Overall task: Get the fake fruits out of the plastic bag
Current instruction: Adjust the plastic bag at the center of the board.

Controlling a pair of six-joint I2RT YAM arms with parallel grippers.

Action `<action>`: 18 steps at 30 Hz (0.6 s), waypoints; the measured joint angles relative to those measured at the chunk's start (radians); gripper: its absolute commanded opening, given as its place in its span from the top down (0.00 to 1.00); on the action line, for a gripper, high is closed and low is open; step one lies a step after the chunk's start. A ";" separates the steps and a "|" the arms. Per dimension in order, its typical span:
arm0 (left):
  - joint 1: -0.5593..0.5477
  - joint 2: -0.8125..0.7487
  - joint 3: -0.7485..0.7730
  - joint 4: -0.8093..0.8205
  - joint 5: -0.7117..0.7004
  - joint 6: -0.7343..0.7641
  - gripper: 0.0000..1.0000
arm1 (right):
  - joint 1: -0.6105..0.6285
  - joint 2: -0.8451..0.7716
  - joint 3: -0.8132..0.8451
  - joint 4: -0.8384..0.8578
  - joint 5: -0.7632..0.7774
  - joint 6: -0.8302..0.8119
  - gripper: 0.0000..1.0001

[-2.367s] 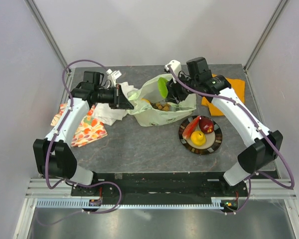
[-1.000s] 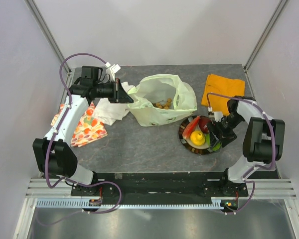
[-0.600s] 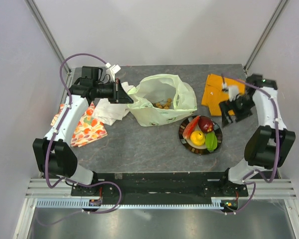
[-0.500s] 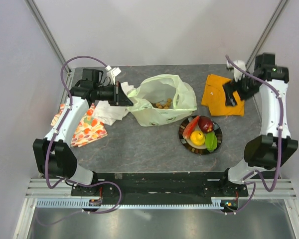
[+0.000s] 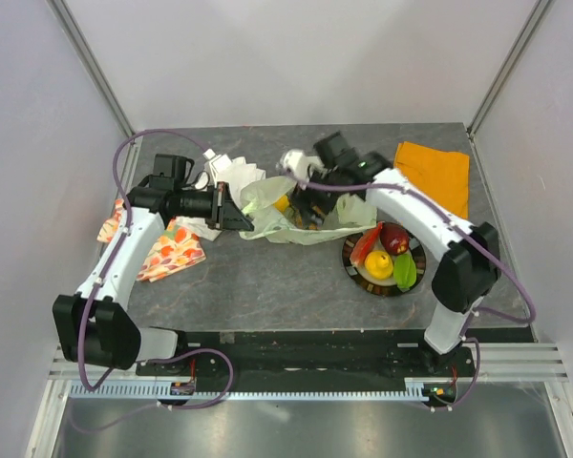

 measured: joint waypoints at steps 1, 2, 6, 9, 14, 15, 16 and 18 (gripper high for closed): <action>0.005 -0.016 -0.003 -0.006 0.000 0.008 0.99 | 0.035 0.012 -0.076 0.031 0.021 0.018 0.30; 0.011 -0.032 -0.005 -0.016 0.001 0.014 0.98 | 0.068 0.014 -0.152 0.048 0.039 0.037 0.29; 0.049 -0.061 -0.011 -0.029 -0.001 0.032 0.98 | 0.169 -0.039 -0.386 0.063 0.095 0.080 0.23; 0.063 -0.061 -0.021 -0.035 -0.005 0.042 0.98 | 0.202 -0.118 -0.445 0.075 0.132 0.098 0.21; 0.063 -0.061 -0.039 -0.072 -0.034 0.068 0.98 | 0.174 -0.118 -0.334 0.160 0.201 0.118 0.26; 0.063 -0.061 -0.044 -0.077 -0.040 0.074 0.98 | 0.166 -0.097 -0.301 0.177 0.207 0.121 0.27; 0.063 -0.062 -0.049 -0.082 -0.048 0.080 0.98 | 0.161 -0.072 -0.269 0.195 0.216 0.125 0.27; 0.063 -0.062 -0.059 -0.089 -0.063 0.088 0.98 | 0.152 -0.018 -0.224 0.227 0.229 0.132 0.27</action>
